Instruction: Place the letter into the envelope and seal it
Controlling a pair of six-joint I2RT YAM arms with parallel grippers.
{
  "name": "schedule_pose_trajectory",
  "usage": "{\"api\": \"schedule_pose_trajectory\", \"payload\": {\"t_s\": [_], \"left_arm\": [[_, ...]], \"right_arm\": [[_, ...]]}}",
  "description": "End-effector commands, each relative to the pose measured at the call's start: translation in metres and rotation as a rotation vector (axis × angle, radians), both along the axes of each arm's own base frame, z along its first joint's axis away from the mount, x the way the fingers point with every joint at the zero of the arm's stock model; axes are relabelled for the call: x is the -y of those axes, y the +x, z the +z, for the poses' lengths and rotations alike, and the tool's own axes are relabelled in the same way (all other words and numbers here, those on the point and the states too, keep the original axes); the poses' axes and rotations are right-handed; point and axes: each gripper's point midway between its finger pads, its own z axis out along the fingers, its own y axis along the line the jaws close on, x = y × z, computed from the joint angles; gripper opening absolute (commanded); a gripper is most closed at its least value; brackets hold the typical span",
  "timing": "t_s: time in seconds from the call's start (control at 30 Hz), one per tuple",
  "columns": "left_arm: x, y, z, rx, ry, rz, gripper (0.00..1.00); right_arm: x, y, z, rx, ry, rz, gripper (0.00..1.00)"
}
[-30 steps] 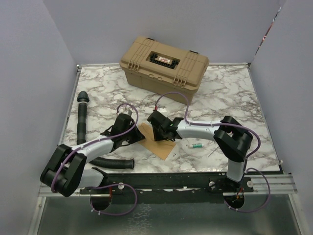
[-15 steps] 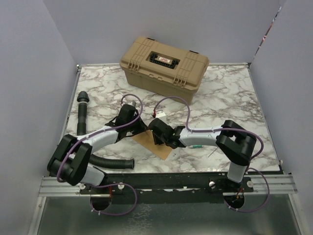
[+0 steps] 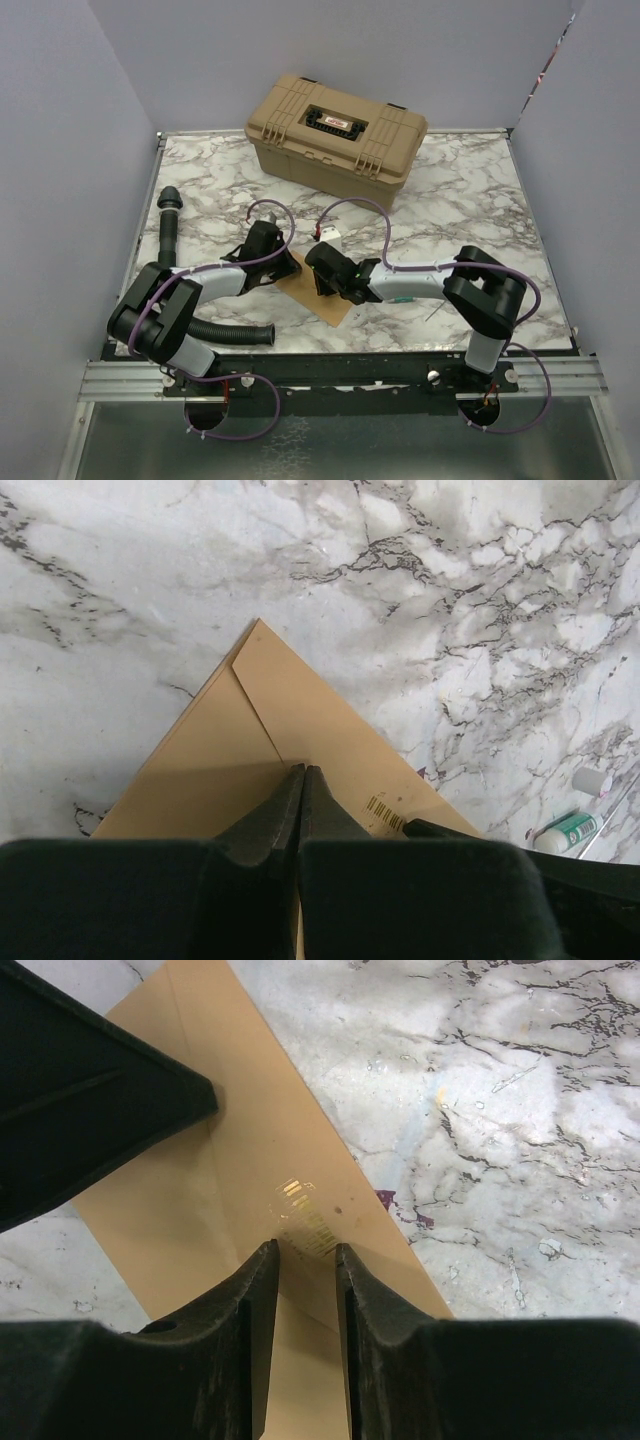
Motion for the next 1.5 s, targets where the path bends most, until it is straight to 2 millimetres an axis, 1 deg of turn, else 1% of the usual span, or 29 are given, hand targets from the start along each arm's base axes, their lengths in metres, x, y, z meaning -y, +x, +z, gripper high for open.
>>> {"api": "schedule_pose_trajectory", "payload": {"t_s": [0.0,0.13,0.27,0.37,0.43,0.53,0.63,0.73,0.8,0.87,0.97,1.07,1.17,1.33,1.47], "left_arm": [[-0.016,-0.013,-0.033,-0.055,0.070,0.036,0.00],[-0.019,-0.020,-0.040,-0.073,0.072,0.040,0.00],[-0.021,-0.024,-0.041,-0.077,0.071,0.038,0.00],[-0.021,-0.028,-0.041,-0.079,0.061,0.034,0.00],[-0.020,-0.030,-0.042,-0.082,0.056,0.031,0.00],[-0.019,-0.032,-0.043,-0.088,0.046,0.028,0.00],[-0.019,-0.032,-0.045,-0.098,0.037,0.036,0.00],[-0.017,-0.029,-0.043,-0.096,0.026,0.043,0.00],[-0.016,-0.027,-0.043,-0.092,0.025,0.049,0.00],[-0.016,-0.026,-0.043,-0.092,0.025,0.049,0.00],[-0.017,-0.026,-0.044,-0.096,0.028,0.054,0.00],[-0.019,-0.028,-0.047,-0.104,0.033,0.059,0.00],[-0.021,-0.028,-0.049,-0.109,0.036,0.063,0.00],[-0.021,-0.029,-0.049,-0.114,0.035,0.065,0.00],[-0.022,-0.029,-0.049,-0.118,0.036,0.067,0.00]], "right_arm": [[0.027,-0.012,-0.027,-0.082,-0.168,0.013,0.32],[0.011,0.003,-0.021,-0.058,-0.175,-0.002,0.30],[-0.006,0.013,-0.023,-0.049,-0.173,0.004,0.28],[-0.015,0.015,-0.030,-0.063,-0.168,0.015,0.25],[-0.016,0.012,-0.035,-0.080,-0.165,0.013,0.23],[-0.013,0.006,-0.042,-0.104,-0.159,0.003,0.22],[-0.005,-0.003,-0.049,-0.134,-0.168,-0.002,0.12],[0.003,-0.014,-0.046,-0.138,-0.180,0.016,0.06],[0.009,-0.022,-0.046,-0.147,-0.173,0.043,0.04],[0.010,-0.034,-0.048,-0.158,-0.163,0.098,0.03],[0.018,-0.047,-0.054,-0.182,-0.176,0.136,0.03],[0.026,-0.054,-0.059,-0.199,-0.183,0.135,0.04],[0.026,-0.060,-0.058,-0.196,-0.171,0.165,0.06],[0.026,-0.060,-0.064,-0.184,-0.211,0.197,0.14],[0.024,-0.064,-0.072,-0.191,-0.231,0.226,0.15]]}}
